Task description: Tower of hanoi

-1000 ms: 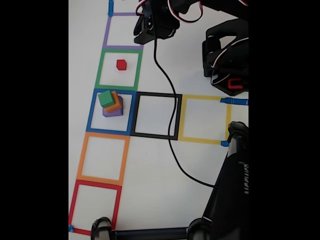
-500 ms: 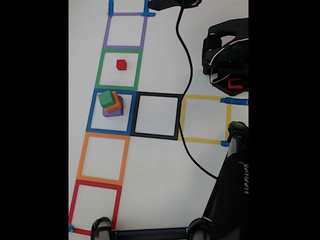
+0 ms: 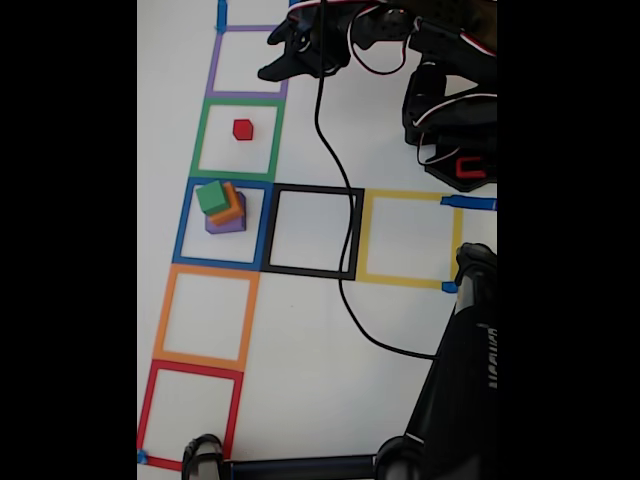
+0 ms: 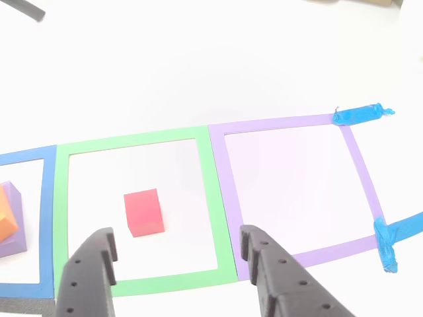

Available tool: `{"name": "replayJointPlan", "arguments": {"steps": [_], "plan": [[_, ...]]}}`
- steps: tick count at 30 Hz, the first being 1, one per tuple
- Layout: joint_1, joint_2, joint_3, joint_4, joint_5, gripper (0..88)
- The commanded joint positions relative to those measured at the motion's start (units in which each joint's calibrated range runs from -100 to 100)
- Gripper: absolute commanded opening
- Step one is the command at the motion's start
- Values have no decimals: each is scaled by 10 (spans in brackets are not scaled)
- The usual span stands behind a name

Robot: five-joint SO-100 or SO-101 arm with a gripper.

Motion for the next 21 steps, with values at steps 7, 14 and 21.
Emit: {"name": "replayJointPlan", "arguments": {"steps": [7, 14, 21], "plan": [[-9, 158, 164, -435, 4, 261], [-12, 349, 168, -642, 4, 262], [-16, 533, 132, -799, 4, 260]]}}
